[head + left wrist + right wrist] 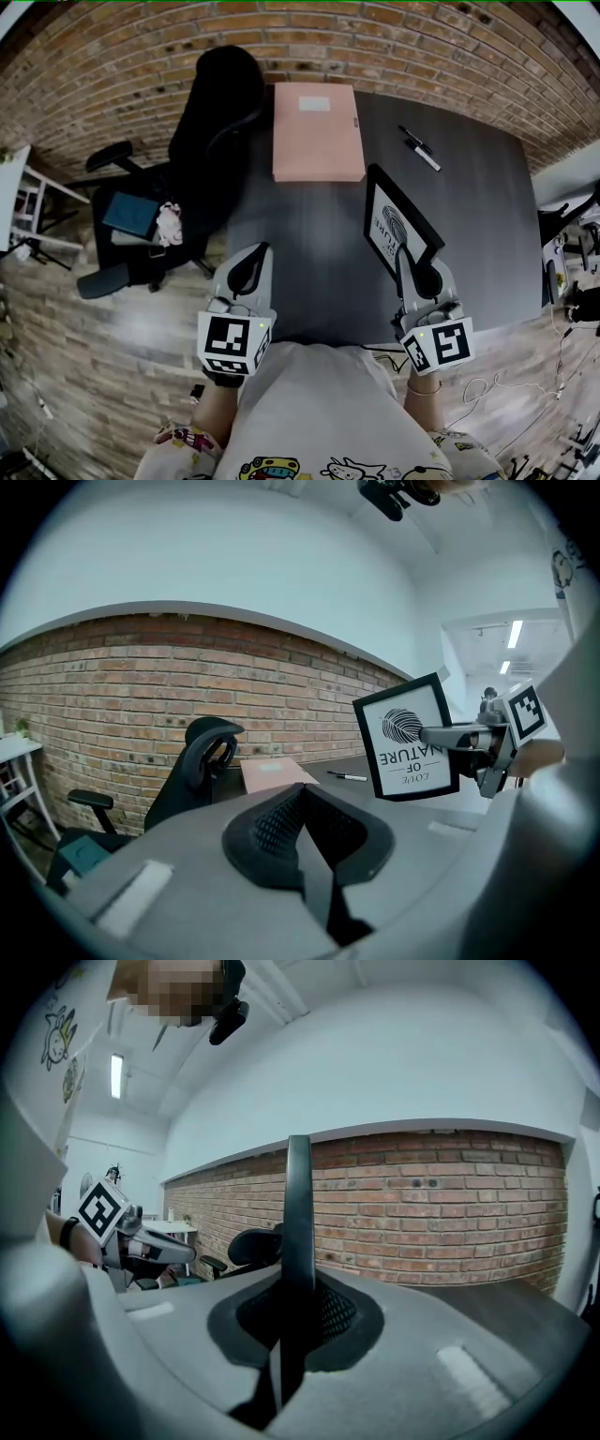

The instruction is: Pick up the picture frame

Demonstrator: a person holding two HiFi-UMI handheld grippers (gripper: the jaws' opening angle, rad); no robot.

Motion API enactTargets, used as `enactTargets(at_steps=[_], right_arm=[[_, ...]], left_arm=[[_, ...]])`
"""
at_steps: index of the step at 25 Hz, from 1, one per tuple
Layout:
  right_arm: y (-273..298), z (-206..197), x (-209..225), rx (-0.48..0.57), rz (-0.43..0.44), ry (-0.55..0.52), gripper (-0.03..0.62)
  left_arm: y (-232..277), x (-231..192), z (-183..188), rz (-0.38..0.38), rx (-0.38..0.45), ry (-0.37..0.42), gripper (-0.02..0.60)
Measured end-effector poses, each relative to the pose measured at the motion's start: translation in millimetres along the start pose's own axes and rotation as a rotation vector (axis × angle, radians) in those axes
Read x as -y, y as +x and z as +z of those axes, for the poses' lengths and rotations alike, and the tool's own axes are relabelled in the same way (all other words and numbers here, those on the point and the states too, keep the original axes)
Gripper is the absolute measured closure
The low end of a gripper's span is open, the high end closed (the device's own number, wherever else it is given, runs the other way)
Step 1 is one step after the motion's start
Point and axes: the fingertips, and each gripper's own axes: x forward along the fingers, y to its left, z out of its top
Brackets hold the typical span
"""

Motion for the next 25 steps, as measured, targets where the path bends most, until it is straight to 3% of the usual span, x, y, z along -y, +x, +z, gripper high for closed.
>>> enactTargets(at_steps=[25], right_arm=[[1.9,-8.7,2.9,-0.005,0.014,0.036,0.582]], left_arm=[[-6.3,-2.7,0.9,0.027,0.029,0.015,0.566]])
